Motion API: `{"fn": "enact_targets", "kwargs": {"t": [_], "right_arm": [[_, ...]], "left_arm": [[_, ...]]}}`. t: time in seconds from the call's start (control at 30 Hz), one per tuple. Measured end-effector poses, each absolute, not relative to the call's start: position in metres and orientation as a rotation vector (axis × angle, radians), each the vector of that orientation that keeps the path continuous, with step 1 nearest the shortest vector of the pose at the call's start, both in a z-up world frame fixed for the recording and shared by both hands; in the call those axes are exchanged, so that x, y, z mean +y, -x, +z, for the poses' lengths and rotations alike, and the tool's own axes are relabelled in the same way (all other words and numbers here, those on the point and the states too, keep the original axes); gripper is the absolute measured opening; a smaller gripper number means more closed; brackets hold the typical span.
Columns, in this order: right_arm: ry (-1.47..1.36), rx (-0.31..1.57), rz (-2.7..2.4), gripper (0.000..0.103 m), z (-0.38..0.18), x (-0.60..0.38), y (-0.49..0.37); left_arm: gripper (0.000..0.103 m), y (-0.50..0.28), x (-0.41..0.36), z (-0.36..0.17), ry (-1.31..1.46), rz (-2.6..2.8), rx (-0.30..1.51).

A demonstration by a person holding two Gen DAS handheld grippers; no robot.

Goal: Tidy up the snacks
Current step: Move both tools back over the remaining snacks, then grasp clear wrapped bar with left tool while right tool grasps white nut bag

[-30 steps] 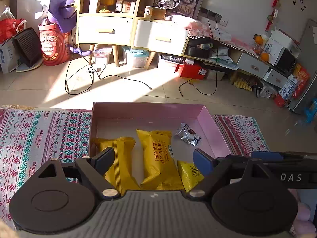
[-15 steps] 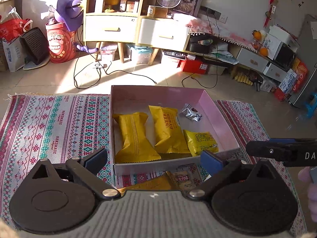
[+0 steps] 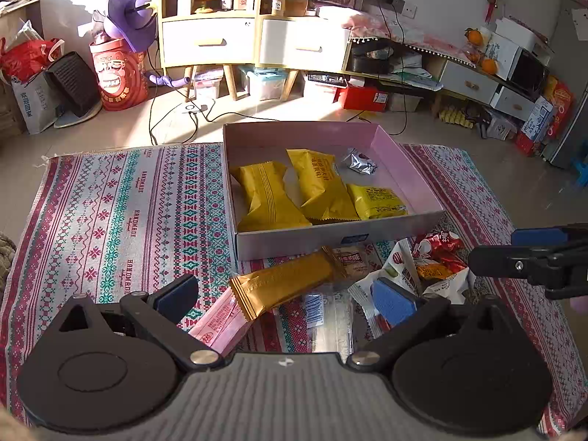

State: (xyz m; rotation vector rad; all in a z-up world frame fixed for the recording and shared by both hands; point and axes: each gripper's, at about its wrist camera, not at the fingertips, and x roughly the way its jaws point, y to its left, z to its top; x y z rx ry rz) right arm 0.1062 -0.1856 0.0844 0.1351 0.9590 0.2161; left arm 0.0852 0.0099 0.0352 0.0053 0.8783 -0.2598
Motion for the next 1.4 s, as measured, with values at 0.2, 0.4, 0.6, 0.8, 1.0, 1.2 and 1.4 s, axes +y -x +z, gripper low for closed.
{"fn": "enact_targets", "kwargs": {"t": [0.2, 0.4, 0.6, 0.8, 1.0, 1.2, 1.4], "right_arm": [[-0.111, 0.944, 0.243, 0.100, 0.080, -0.179, -0.091], [-0.084, 0.973, 0.262, 0.100, 0.070, -0.174, -0.079], [-0.054, 0.997, 0.272, 0.100, 0.063, -0.172, -0.068], [-0.039, 1.027, 0.250, 0.100, 0.055, -0.175, -0.069], [-0.059, 1.057, 0.227, 0.100, 0.049, -0.180, -0.072], [-0.071, 1.059, 0.215, 0.100, 0.050, -0.185, -0.076], [-0.122, 1.060, 0.198, 0.098, 0.050, -0.193, -0.082]], "left_arm": [[0.103, -0.065, 0.019, 0.026, -0.002, -0.256, 0.872], [0.103, -0.050, 0.025, 0.019, -0.032, -0.251, 0.872], [0.103, -0.040, 0.028, 0.013, -0.039, -0.259, 0.889], [0.103, -0.039, 0.034, 0.006, -0.027, -0.254, 0.920], [0.103, -0.043, 0.035, 0.002, 0.006, -0.255, 0.949], [0.103, -0.048, 0.025, -0.005, 0.022, -0.273, 0.968], [0.098, -0.052, 0.004, -0.013, -0.008, -0.329, 0.974]]}}
